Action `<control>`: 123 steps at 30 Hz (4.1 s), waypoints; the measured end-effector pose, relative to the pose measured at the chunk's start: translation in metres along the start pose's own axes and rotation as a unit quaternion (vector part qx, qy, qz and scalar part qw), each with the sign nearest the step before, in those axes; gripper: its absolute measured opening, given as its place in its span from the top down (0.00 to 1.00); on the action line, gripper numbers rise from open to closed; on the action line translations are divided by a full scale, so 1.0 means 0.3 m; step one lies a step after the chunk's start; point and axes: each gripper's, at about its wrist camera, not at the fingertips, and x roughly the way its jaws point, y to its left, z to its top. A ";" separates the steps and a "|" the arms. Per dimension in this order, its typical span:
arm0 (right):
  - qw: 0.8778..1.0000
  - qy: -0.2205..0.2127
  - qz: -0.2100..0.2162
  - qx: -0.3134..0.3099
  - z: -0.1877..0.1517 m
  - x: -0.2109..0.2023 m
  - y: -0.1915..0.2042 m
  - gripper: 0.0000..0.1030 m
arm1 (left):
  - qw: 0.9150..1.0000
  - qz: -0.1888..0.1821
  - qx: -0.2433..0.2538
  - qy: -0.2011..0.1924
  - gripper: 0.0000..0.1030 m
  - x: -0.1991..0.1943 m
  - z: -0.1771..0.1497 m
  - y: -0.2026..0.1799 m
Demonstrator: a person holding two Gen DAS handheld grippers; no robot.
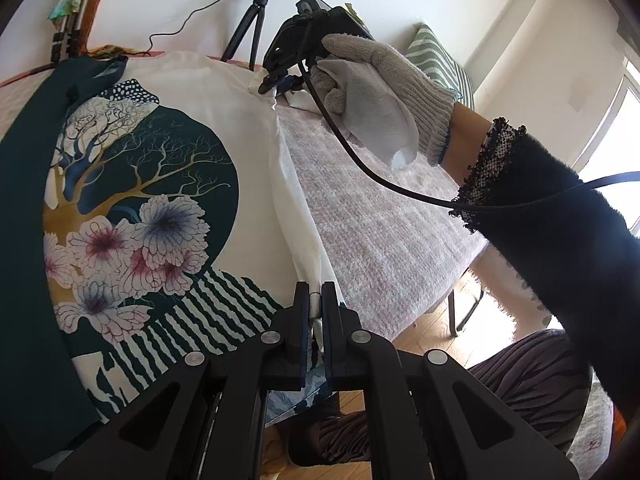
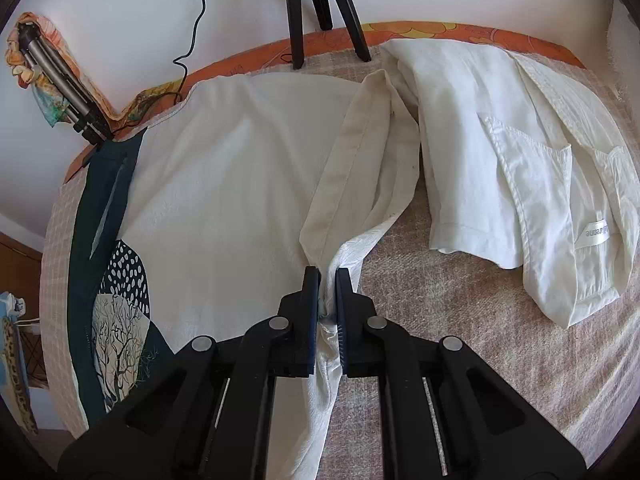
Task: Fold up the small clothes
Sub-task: 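Fold the cream side panel inward toward the green fold with both tools, then open both tools and release the folded cream panel, then move both open tools along the folded shirt to its printed hem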
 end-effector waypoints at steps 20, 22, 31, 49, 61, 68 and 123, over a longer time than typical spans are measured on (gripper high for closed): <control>0.987 -0.019 0.015 -0.158 -0.045 0.013 0.568 0.92 | 0.998 0.027 -0.049 -0.017 0.96 -0.137 -0.075 0.129; 0.985 -0.014 0.017 -0.173 -0.065 0.039 0.622 0.92 | 0.998 0.032 -0.054 -0.015 0.96 -0.144 -0.084 0.148; 0.980 -0.007 -0.007 -0.197 -0.084 0.076 0.668 0.92 | 0.995 0.044 -0.086 -0.016 0.93 -0.160 -0.090 0.191; 0.982 -0.002 0.003 -0.187 -0.077 0.068 0.570 0.92 | 0.995 0.073 -0.072 -0.005 0.67 -0.086 -0.059 0.154; 0.980 -0.019 0.004 -0.200 -0.080 0.010 0.592 0.92 | 0.995 0.019 -0.086 -0.037 0.99 -0.179 -0.063 0.167; 0.973 -0.017 0.021 -0.230 -0.122 0.013 0.692 0.92 | 0.993 0.039 -0.096 -0.049 0.99 -0.249 -0.094 0.204; 0.987 0.012 0.102 -0.120 0.253 0.053 0.573 0.94 | 0.979 0.168 -0.081 -0.076 0.73 -0.524 0.253 0.600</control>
